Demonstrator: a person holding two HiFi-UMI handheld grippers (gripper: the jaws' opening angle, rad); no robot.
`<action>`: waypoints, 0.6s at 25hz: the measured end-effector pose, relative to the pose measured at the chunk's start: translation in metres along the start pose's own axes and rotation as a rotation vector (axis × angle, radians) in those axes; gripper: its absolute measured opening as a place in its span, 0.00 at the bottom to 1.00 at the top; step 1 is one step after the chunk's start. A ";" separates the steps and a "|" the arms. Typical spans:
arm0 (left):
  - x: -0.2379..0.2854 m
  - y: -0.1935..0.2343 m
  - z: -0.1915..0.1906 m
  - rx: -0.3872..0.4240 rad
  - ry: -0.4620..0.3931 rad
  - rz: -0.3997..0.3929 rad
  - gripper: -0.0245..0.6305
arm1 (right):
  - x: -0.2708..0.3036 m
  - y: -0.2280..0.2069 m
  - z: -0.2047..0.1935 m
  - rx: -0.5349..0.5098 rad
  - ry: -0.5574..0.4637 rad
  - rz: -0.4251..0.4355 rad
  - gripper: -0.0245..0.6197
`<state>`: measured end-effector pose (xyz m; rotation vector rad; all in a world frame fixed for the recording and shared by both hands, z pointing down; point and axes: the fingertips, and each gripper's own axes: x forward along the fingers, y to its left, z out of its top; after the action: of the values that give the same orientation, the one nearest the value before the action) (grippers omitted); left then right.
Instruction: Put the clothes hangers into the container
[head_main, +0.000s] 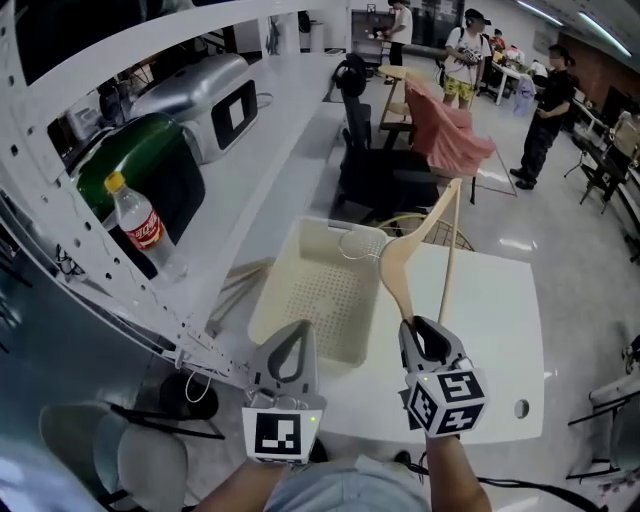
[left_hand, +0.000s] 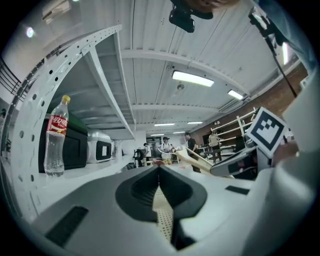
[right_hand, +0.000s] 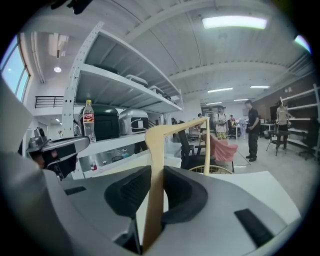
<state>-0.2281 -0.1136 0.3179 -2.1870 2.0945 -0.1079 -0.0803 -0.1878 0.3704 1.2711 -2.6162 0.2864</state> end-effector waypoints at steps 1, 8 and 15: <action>0.000 0.005 -0.001 -0.002 0.001 -0.017 0.06 | 0.003 0.006 0.001 0.003 -0.001 -0.011 0.17; -0.003 0.029 -0.007 -0.018 -0.014 -0.091 0.06 | 0.013 0.032 0.004 0.008 -0.011 -0.066 0.17; -0.004 0.048 -0.011 -0.026 -0.006 -0.074 0.06 | 0.024 0.048 0.015 -0.013 -0.013 -0.050 0.17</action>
<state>-0.2775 -0.1114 0.3230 -2.2773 2.0241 -0.0804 -0.1348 -0.1809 0.3590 1.3359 -2.5882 0.2533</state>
